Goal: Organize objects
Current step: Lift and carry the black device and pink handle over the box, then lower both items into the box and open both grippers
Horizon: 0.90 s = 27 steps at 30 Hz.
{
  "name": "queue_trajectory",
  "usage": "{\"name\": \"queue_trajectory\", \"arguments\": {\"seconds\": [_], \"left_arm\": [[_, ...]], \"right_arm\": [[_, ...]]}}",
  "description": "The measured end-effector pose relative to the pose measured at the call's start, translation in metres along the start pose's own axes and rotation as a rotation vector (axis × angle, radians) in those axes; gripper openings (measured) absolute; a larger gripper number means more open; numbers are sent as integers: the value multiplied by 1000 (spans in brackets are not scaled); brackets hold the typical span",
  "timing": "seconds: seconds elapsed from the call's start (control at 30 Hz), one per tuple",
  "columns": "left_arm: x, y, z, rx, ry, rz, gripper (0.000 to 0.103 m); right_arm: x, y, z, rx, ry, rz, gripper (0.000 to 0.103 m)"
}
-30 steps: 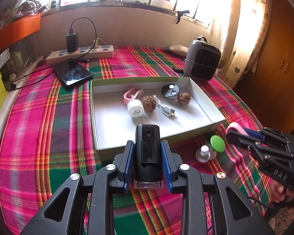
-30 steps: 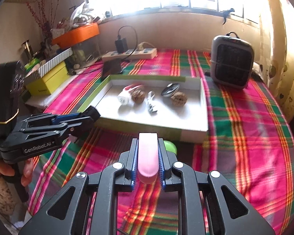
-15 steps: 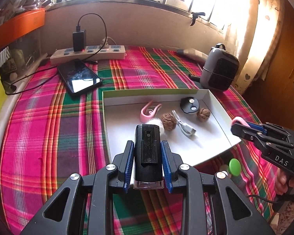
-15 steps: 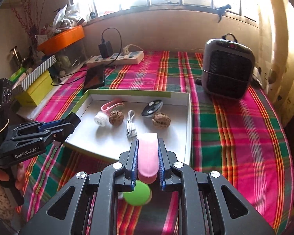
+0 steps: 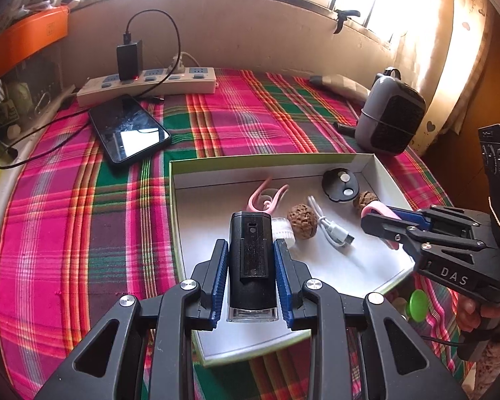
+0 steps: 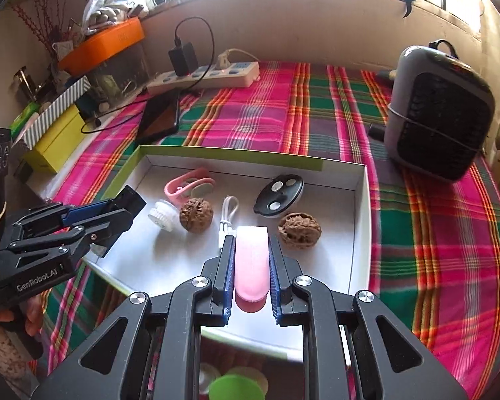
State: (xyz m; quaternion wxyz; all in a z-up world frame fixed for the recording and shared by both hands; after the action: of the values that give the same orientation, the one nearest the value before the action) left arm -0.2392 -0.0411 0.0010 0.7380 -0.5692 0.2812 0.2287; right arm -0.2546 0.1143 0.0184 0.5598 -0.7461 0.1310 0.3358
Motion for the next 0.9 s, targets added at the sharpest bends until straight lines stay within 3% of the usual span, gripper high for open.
{"name": "queue_trajectory", "arguments": {"seconds": [0.37, 0.9], "left_arm": [[-5, 17, -6, -21, -10, -13, 25], [-12, 30, -2, -31, 14, -17, 25]], "right_arm": [[-4, 27, 1, 3, -17, -52, 19], [-9, 36, 5, 6, -3, -43, 19]]}}
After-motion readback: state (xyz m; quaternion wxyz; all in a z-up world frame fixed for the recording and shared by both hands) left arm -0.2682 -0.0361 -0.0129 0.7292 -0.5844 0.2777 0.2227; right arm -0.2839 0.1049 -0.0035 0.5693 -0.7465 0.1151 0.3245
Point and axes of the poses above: each gripper's, at about its wrist camera, not at the fingertips, and y roughly the way its jaws point, z to its right, x to its underside, the point moved 5 cm from there along y, roughly the way its jaws point, and after that the axes turned 5 degrees about z, right-handed, at the moved point
